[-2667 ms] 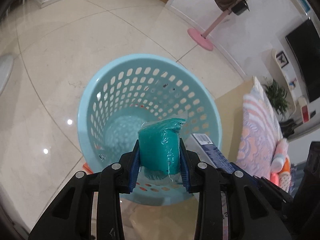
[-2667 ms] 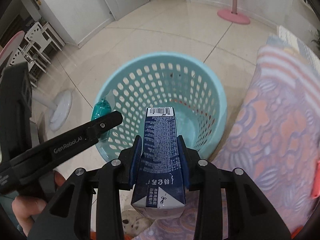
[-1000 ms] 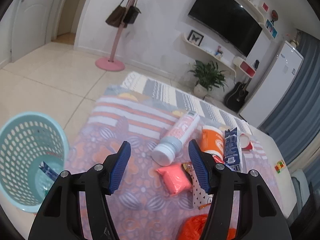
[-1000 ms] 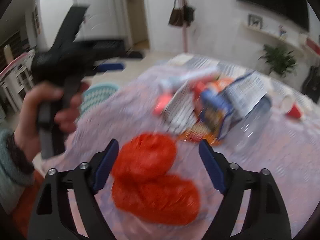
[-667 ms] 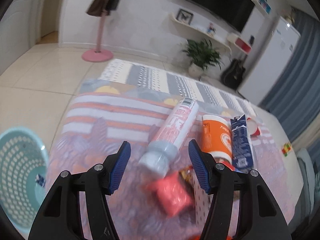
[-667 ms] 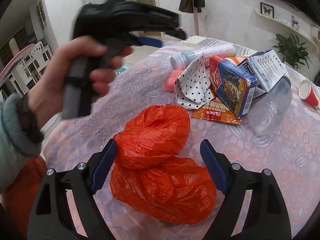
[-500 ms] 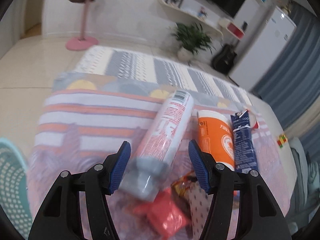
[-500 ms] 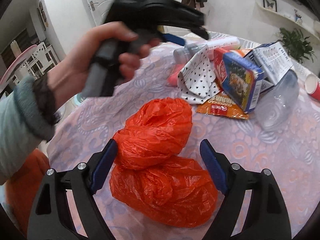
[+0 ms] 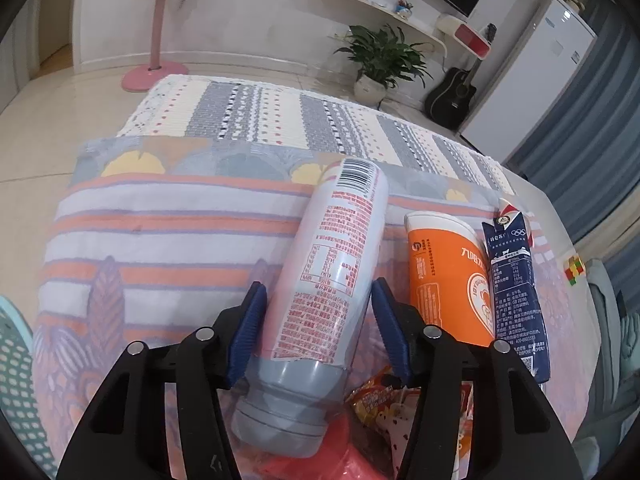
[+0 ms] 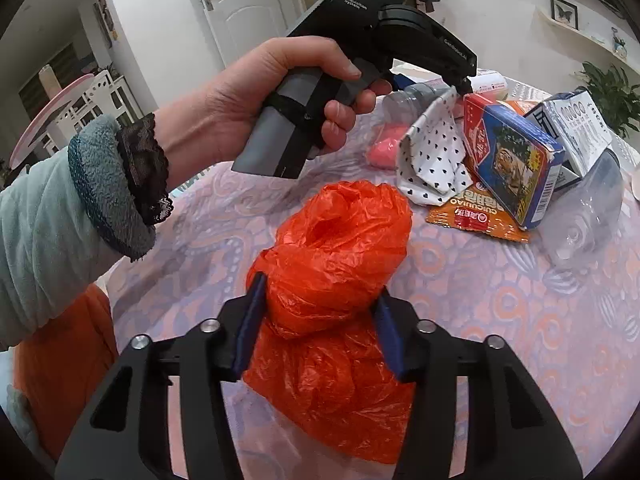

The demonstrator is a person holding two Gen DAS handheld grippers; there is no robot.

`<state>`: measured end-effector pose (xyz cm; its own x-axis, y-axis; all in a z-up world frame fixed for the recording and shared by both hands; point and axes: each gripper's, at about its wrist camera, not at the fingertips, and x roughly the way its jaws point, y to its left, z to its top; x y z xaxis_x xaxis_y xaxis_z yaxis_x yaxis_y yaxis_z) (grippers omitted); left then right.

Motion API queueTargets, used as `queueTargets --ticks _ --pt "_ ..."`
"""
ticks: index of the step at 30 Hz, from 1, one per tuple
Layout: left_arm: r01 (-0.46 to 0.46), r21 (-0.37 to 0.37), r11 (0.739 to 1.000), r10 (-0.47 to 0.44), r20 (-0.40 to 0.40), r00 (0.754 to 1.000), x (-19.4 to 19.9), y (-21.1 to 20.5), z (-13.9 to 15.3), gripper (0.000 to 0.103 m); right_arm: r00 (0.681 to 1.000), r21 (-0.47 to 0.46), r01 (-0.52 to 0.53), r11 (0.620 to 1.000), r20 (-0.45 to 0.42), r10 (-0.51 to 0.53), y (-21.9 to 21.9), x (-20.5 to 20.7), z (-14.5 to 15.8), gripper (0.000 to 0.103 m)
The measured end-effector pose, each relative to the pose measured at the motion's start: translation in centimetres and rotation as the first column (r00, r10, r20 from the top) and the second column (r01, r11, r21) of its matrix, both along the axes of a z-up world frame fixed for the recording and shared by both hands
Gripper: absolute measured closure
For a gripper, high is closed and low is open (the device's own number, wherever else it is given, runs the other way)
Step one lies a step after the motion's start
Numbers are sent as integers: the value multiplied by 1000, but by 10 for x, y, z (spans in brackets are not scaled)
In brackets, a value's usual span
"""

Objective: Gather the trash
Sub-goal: 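Grasp the white spray bottle with left tool while right tool grasps red bag, then carry spray bottle and red bag over the basket and release both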

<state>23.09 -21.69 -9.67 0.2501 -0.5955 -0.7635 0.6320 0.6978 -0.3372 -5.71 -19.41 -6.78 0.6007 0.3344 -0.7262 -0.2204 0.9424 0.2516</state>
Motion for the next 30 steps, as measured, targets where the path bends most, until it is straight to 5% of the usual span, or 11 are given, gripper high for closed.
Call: queueTargets --ticks 7,19,30 --pt "-69 -36 997 70 13 997 -3 25 9 55 1000 6 -7 1000 25 7 -1 0 2 72" --pt "-143 -129 981 152 62 986 -24 105 51 57 997 2 -14 1000 80 14 5 5 24 75" --pt "-315 -196 929 342 124 931 -54 219 92 57 974 -43 -42 998 221 51 43 51 84 75"
